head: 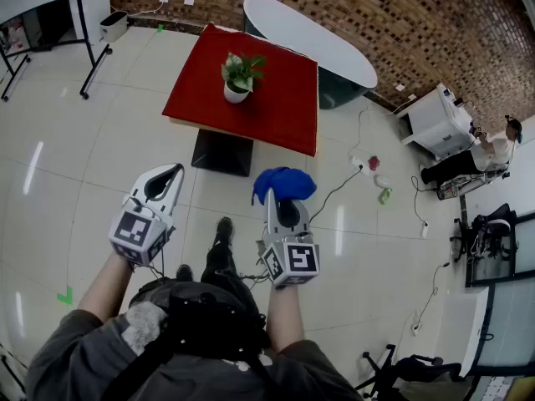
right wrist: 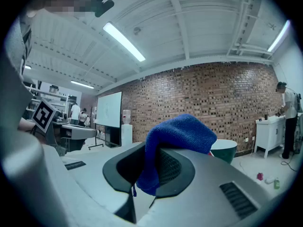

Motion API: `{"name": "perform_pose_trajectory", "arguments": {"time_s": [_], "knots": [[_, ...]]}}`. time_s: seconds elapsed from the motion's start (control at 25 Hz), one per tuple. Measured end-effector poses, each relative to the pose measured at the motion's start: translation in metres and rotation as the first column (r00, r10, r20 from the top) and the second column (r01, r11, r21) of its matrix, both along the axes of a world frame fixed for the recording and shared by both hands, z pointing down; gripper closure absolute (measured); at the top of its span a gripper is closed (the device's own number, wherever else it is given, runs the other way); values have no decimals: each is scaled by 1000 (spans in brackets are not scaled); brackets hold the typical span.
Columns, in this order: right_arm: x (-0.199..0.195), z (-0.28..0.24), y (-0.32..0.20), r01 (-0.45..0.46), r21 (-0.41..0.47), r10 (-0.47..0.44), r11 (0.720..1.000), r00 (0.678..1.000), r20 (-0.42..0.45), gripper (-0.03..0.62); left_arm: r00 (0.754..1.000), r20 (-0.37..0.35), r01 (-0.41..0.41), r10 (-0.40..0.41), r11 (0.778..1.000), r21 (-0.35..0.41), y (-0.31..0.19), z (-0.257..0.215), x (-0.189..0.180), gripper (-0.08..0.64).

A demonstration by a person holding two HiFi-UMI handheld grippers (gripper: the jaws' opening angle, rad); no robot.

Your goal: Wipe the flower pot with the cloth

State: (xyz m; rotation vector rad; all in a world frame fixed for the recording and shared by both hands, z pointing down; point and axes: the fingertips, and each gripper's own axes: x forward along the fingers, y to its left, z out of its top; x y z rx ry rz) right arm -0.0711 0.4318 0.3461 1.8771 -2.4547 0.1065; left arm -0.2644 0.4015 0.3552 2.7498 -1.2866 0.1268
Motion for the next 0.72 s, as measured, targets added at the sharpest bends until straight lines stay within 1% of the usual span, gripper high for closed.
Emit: {"name": "perform_pose_trajectory", "arguments": {"time_s": [0.12, 0.28, 0.4, 0.48, 0.6, 0.72], "knots": [[17, 6, -22, 12, 13, -12, 1000, 1000, 10, 528, 1000, 11, 8, -8, 1000, -3, -22, 10, 15, 535], [44, 23, -72, 21, -1, -21, 1000, 999, 27, 528, 999, 32, 19, -18, 1000, -5, -69, 27, 42, 534], [69, 37, -119, 26, -8, -26, 1000, 999, 40, 528, 999, 40, 15, -15, 1000, -3, -111, 43, 68, 535], [84, 48, -149, 42, 4, -42, 999, 999, 28, 528, 999, 48, 21, -21, 1000, -4, -140, 61, 84, 534], [112, 52, -197, 71, 36, -73, 997, 997, 32, 528, 996, 68, 54, -53, 999, -9, -192, 82, 107, 534], [144, 45, -251, 93, 25, -95, 995, 994, 49, 528, 993, 71, 90, -89, 996, -4, -244, 81, 131, 534]]}}
